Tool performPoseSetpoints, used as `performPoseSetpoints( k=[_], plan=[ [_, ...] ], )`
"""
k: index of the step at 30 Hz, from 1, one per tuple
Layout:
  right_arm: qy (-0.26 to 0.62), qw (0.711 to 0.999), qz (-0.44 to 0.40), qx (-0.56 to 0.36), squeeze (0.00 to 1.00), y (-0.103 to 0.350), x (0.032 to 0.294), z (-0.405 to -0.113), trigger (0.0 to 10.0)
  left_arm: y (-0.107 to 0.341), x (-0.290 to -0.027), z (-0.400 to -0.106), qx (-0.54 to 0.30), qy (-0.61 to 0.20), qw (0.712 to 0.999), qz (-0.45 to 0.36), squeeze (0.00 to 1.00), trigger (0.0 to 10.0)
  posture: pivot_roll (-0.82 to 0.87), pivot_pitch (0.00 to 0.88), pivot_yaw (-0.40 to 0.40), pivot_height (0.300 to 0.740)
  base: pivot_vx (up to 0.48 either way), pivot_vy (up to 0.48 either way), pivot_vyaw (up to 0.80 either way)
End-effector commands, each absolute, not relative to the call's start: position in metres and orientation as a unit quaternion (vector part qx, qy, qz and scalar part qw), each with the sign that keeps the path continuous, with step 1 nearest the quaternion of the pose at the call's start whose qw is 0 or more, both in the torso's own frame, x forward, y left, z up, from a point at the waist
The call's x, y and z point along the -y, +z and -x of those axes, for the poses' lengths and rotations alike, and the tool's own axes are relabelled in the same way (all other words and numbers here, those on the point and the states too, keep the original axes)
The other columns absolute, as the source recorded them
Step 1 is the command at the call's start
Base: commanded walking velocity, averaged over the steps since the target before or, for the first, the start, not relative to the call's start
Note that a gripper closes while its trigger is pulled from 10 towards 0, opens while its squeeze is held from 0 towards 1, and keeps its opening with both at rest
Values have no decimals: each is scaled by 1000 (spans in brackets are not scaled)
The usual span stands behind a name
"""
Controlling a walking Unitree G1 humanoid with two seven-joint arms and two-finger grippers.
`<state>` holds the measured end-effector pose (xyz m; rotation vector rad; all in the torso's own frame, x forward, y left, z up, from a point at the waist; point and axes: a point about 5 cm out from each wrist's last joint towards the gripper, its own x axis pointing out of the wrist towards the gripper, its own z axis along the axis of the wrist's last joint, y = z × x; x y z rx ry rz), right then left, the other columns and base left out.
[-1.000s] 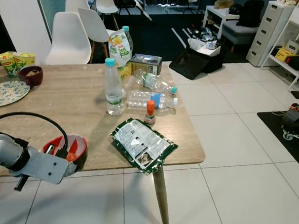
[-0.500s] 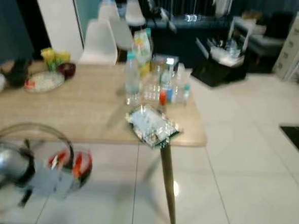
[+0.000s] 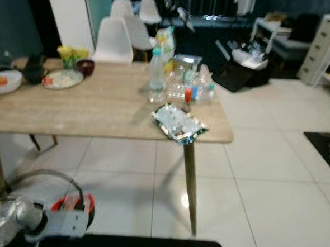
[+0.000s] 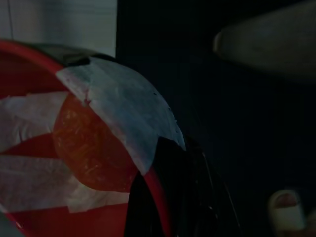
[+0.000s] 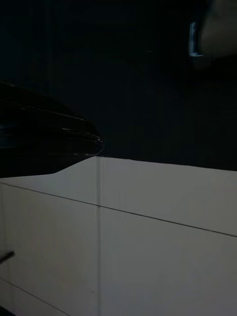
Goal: Restocking fridge
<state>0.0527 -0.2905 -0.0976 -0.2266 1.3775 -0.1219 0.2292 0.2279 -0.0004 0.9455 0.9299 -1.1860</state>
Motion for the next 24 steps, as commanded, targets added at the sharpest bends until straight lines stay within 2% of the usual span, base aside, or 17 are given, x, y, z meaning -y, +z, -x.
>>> performPoseSetpoints(
  k=[1,2,4,5,10,11,12,14,19,24],
  plan=[
    [-57,766,102,-632,0,-98,289,-53,10000,-16,-227,-223,-414,-494,645,-410,0,10000,-28,0,17,740,0,0,0],
    [-56,766,101,-632,0,-99,288,-53,10000,-31,-230,-212,-438,-466,659,-395,0,10000,-28,0,17,740,0,0,0],
    [-55,766,100,-633,0,-99,287,-52,10000,-43,-233,-201,-456,-449,660,-393,0,10000,-29,0,15,740,0,0,0],
    [-52,765,100,-634,0,-100,284,-52,10000,-65,-233,-176,-494,-406,684,-352,0,10000,-27,0,16,740,0,0,0],
    [-51,766,100,-633,0,-100,283,-53,10000,-76,-231,-160,-512,-369,703,-328,0,10000,-23,0,13,740,0,0,0],
    [-50,766,99,-633,0,-101,282,-53,10000,-81,-229,-154,-517,-339,722,-309,0,10000,-24,0,14,740,0,0,0],
    [-50,766,99,-633,0,-101,282,-53,10000,-81,-229,-154,-517,-339,722,-309,0,10000,-24,0,14,740,0,0,0],
    [-49,768,98,-631,0,-101,280,-56,10000,-92,-225,-137,-535,-280,751,-269,0,10000,-30,0,18,740,0,0,0],
    [-47,770,99,-629,0,-101,280,-59,10000,-99,-234,-120,-555,-174,774,-251,0,10000,-19,0,8,740,0,0,0],
    [-46,770,101,-628,0,-100,280,-60,10000,-100,-243,-113,-562,-135,771,-269,0,10000,-15,0,3,740,0,0,0]
  ],
)
